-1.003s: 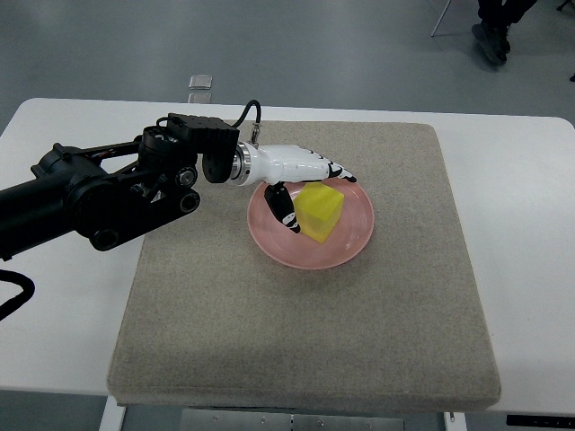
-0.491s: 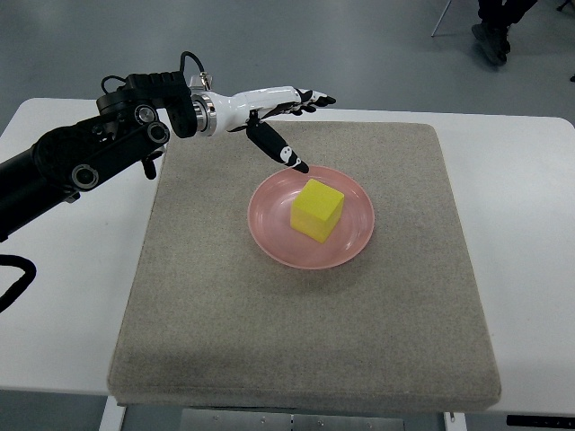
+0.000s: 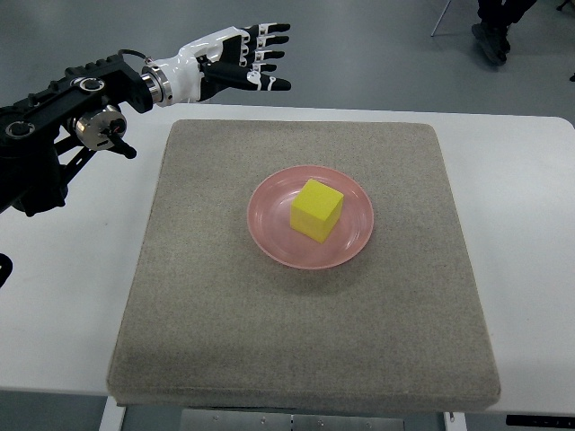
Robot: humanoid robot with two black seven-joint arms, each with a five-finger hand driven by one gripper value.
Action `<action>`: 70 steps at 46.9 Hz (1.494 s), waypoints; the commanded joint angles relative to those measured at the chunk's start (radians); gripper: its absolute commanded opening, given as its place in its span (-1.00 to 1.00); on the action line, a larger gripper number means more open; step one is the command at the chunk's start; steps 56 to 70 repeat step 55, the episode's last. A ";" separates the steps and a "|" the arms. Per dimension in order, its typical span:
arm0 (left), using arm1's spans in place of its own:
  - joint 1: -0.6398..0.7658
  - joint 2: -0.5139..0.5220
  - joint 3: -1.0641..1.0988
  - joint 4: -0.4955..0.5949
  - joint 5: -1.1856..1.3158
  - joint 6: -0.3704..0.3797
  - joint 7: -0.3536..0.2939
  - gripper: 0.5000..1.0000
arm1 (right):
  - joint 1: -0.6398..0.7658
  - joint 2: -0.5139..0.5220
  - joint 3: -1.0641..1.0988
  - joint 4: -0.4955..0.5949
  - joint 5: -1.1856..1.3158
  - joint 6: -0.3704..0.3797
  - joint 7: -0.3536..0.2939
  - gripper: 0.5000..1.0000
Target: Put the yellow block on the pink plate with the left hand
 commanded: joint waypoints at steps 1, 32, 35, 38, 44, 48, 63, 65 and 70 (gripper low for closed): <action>0.026 0.007 0.001 0.002 -0.109 -0.009 0.012 0.98 | 0.000 0.000 0.002 0.000 0.000 0.000 0.000 0.69; 0.112 0.024 -0.031 0.117 -0.663 -0.226 0.222 0.98 | 0.000 0.000 0.000 0.002 0.002 0.005 0.000 0.69; 0.112 0.024 -0.031 0.126 -0.671 -0.226 0.236 0.98 | -0.001 0.000 -0.001 0.005 0.002 0.005 0.000 0.69; 0.114 0.025 -0.031 0.133 -0.674 -0.226 0.245 0.98 | -0.001 0.000 0.000 0.006 0.002 0.003 0.000 0.69; 0.120 0.027 -0.032 0.145 -0.675 -0.229 0.248 0.98 | -0.009 0.000 -0.003 0.011 0.002 0.005 -0.001 0.69; 0.121 0.027 -0.035 0.156 -0.672 -0.231 0.259 0.98 | -0.009 0.000 -0.003 0.017 0.003 0.006 -0.006 0.69; 0.120 0.027 -0.035 0.157 -0.671 -0.240 0.273 0.98 | -0.009 0.000 -0.001 0.017 0.003 0.005 -0.008 0.69; 0.120 0.027 -0.035 0.157 -0.671 -0.240 0.273 0.98 | -0.009 0.000 -0.001 0.017 0.003 0.005 -0.008 0.69; 0.120 0.027 -0.035 0.157 -0.671 -0.240 0.273 0.98 | -0.009 0.000 -0.001 0.017 0.003 0.005 -0.008 0.69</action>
